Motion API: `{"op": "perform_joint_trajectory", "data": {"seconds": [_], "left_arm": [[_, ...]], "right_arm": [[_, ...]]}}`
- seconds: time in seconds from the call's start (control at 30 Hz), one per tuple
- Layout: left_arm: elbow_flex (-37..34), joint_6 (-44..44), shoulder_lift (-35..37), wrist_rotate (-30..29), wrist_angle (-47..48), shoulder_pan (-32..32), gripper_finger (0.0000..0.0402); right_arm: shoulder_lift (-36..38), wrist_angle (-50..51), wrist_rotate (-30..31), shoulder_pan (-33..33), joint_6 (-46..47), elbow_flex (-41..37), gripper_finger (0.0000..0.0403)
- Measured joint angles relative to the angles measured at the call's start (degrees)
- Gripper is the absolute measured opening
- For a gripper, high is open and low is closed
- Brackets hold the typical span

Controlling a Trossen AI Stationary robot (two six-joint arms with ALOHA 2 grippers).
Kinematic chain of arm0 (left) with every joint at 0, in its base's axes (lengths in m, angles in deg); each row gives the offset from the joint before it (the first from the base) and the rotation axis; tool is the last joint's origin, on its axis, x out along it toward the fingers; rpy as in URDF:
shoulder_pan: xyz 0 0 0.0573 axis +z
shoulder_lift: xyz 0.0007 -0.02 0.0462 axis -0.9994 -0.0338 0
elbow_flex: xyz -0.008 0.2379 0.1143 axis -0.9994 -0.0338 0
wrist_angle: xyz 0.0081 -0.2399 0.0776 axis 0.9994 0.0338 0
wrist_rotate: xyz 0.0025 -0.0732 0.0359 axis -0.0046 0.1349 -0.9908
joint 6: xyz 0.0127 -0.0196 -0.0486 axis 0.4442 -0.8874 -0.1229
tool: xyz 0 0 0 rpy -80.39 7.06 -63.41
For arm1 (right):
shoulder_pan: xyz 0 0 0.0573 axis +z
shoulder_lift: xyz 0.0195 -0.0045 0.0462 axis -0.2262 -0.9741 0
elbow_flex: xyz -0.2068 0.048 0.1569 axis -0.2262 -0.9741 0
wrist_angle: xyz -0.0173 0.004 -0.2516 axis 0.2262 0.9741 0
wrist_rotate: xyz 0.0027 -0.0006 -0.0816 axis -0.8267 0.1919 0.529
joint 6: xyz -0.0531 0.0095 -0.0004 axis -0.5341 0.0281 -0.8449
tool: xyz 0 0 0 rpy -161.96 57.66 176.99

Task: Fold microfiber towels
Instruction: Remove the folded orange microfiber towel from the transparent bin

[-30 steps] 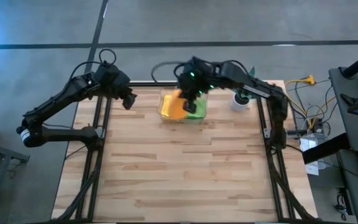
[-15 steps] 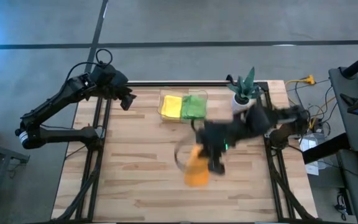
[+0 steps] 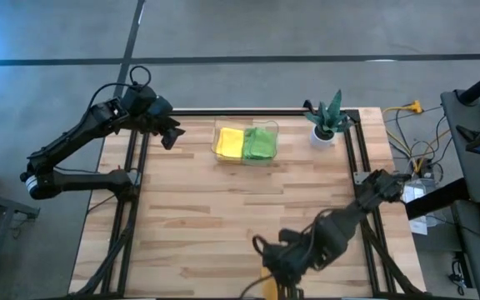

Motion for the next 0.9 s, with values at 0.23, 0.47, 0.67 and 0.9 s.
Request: {"op": "perform_joint_trajectory", "data": {"seconds": [0.23, 0.47, 0.67, 0.9], "left_arm": [[0.0, 0.0, 0.0, 2.7, 0.0, 0.0, 0.0180], [0.0, 0.1, 0.0, 4.9, 0.2, 0.0, 0.0180], [0.0, 0.0, 0.2, 7.2, 1.2, 0.0, 0.0180], [-0.1, 0.1, 1.5, 7.4, 5.8, 0.0, 0.0180]], "right_arm": [[-2.7, 0.0, -5.1, 0.9, -0.9, -0.2, 0.0008], [-5.9, -5.7, -12.3, -4.8, -12.2, -5.1, 0.0008], [-6.5, -14.1, -15.3, -11.9, -23.6, -15.0, 0.0008], [-6.8, -26.4, -21.3, -20.4, -30.7, -23.0, 0.0008]]}}
